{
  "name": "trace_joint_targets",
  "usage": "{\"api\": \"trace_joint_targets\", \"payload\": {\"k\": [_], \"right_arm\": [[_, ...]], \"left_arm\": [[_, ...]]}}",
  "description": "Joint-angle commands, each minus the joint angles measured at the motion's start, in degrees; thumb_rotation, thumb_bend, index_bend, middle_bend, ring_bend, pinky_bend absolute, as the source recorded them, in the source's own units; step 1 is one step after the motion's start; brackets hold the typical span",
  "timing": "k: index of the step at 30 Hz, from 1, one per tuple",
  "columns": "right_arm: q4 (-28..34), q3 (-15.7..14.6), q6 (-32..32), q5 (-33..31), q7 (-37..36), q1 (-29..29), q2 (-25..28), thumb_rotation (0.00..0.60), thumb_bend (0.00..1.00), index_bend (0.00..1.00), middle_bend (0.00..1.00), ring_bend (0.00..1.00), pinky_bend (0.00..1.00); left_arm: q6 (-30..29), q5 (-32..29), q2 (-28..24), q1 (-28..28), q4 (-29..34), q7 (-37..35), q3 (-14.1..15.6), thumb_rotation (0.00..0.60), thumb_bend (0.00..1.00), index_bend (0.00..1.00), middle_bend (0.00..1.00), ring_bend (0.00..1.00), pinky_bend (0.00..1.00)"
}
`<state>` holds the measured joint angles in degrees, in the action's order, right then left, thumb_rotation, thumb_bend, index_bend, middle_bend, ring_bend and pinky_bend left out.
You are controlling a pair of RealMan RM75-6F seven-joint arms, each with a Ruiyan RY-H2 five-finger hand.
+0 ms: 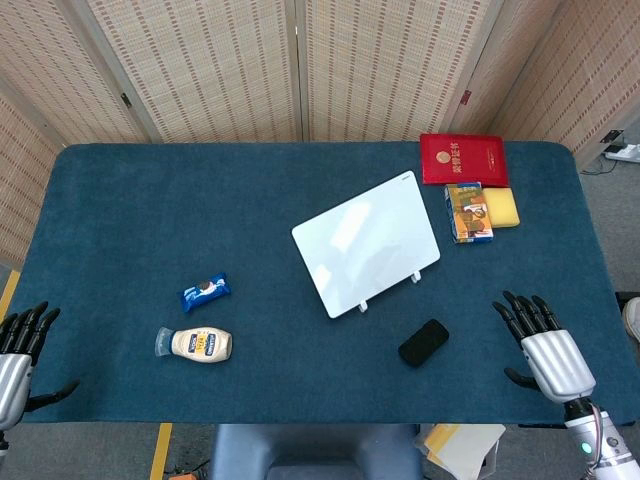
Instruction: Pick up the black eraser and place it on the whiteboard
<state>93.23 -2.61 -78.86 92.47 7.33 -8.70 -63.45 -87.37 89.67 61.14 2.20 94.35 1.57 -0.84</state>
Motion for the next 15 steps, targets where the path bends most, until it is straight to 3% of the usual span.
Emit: {"api": "trace_joint_targets", "payload": {"k": [1, 4, 11, 15], "right_arm": [[-0.2, 0.6, -0.7, -0.9, 1.7, 0.4, -0.6, 0.6, 0.18, 0.0, 0.0, 0.0, 0.0], [-0.6, 0.9, -1.9, -1.0, 4.2, 1.1, -2.1, 0.6, 0.18, 0.0, 0.0, 0.0, 0.0], [-2.6, 0.7, 0.4, 1.1, 2.0, -0.8, -3.1, 0.6, 0.18, 0.0, 0.0, 0.0, 0.0], [-4.4, 0.2, 1.5, 4.8, 1.0, -2.9, -4.2, 0.6, 0.18, 0.06, 0.0, 0.0, 0.0]], "left_arm": [[1.0, -0.7, 0.1, 0.6, -0.2, -0.1, -0.1, 0.581, 0.15, 0.03, 0.06, 0.03, 0.0], [0.8, -0.1, 0.1, 0.9, -0.4, -1.1, -0.3, 0.581, 0.15, 0.05, 0.06, 0.04, 0.0], [2.6, -1.5, -0.3, 2.0, -1.6, -3.3, -0.9, 0.58, 0.15, 0.06, 0.07, 0.04, 0.0], [2.3, -2.2, -0.5, 1.8, -1.5, -3.8, -1.0, 0.582, 0.15, 0.06, 0.07, 0.04, 0.0]]}}
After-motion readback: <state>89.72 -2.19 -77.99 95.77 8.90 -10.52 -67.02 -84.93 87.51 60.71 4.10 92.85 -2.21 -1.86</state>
